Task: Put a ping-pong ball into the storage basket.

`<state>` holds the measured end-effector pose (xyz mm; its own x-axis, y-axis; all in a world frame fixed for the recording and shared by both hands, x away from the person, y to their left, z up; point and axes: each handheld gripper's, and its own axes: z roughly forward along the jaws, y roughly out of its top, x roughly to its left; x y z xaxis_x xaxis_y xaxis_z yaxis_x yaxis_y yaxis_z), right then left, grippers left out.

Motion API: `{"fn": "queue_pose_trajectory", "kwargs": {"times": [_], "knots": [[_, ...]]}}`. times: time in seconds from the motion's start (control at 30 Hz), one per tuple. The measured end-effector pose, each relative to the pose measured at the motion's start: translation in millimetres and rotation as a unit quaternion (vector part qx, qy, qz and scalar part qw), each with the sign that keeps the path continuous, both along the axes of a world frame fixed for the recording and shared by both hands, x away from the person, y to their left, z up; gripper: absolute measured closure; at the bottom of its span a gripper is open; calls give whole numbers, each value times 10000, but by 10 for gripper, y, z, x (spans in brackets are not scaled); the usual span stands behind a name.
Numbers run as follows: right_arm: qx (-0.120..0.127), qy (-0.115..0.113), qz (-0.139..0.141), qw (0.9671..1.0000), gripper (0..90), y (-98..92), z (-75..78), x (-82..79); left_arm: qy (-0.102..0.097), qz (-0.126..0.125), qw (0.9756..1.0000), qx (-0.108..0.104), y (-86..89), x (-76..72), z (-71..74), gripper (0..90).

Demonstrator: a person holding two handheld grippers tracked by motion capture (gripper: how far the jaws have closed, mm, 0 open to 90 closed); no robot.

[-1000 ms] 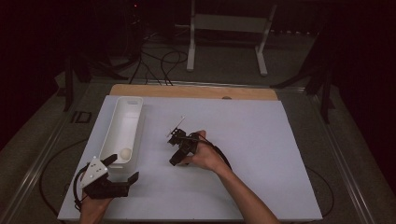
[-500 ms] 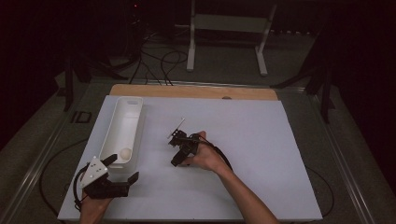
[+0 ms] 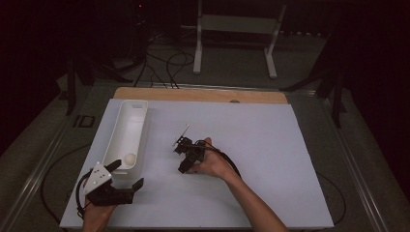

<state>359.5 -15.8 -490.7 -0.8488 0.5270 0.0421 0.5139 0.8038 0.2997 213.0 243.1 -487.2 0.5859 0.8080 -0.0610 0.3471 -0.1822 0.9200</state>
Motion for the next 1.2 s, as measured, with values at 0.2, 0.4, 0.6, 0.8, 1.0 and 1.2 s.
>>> {"fn": "queue_pose_trajectory", "kwargs": {"times": [0.2,0.4,0.6,0.8,1.0,1.2], "knots": [[-73,-8,-4,10000,390,1,-14,2,0,0,10000,0,1,0,0,0],[-128,-22,28,9999,478,21,-41,0,0,1,10000,-3,1,0,0,0],[-158,-36,65,9998,501,35,-40,-5,0,1,10000,-4,1,0,0,0],[-107,-102,133,9998,504,36,41,-30,0,2,10000,-3,0,0,0,0],[-49,-190,148,9997,504,50,132,-43,0,2,10000,-5,0,0,-1,0],[5,-243,138,9996,504,68,207,-41,1,1,10000,-2,0,1,-1,0]]}}
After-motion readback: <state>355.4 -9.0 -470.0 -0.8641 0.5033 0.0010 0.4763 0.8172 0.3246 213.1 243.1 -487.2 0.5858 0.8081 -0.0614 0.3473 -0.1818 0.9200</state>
